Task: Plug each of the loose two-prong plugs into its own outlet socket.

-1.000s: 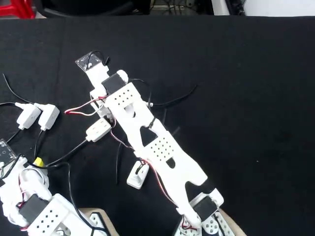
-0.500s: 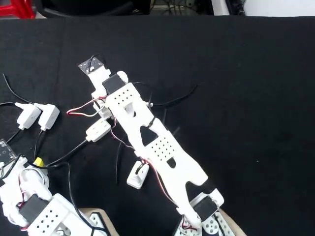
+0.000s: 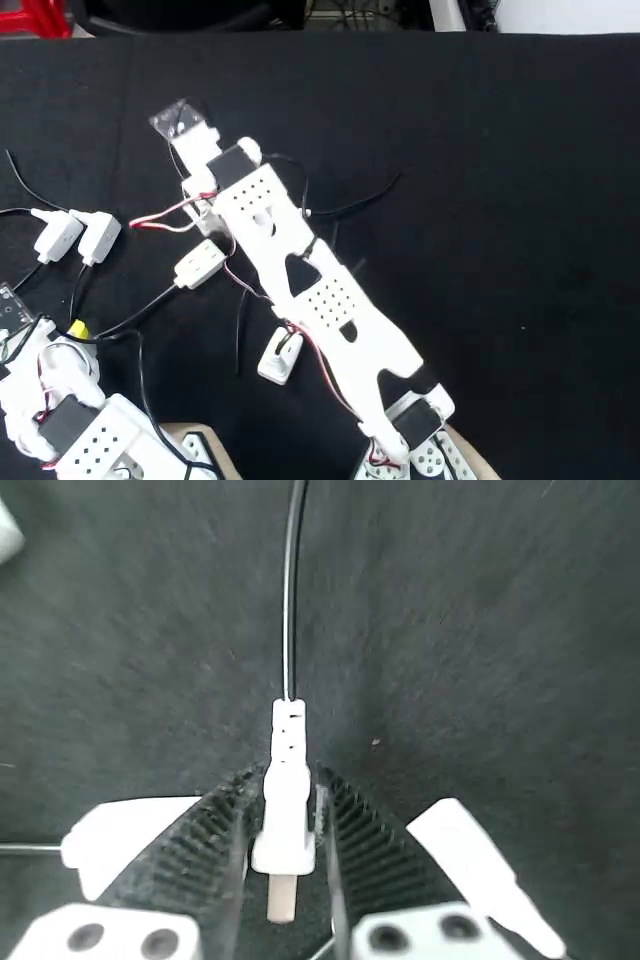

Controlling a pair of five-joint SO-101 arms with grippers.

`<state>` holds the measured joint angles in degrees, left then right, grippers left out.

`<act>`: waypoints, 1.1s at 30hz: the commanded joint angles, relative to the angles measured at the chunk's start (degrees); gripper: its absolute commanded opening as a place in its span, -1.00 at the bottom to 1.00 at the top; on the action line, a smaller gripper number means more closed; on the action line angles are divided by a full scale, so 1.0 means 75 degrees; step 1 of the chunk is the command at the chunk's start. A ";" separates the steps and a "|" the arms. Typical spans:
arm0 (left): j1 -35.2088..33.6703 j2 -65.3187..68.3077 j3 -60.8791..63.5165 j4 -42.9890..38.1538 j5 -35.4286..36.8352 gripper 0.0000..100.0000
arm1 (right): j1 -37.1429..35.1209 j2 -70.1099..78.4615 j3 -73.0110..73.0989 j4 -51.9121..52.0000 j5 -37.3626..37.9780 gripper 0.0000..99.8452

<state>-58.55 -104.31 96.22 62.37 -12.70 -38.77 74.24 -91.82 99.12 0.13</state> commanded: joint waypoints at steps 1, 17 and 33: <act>0.0076 0.0023 0.0147 0.0059 -0.0035 -0.41 | -0.0105 -0.1483 -0.0275 0.0328 0.0211 -0.98; 0.0088 0.0023 0.0147 0.0059 -0.0035 -0.41 | -0.0246 -0.8422 0.6840 0.0223 0.0774 -0.98; 0.1213 -0.0012 0.0135 -0.0211 -0.0059 -0.41 | -0.0293 -1.6768 1.7366 -0.4700 0.0645 -0.98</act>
<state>-52.57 -104.31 96.22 62.37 -12.70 -40.44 -33.71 17.63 79.08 9.27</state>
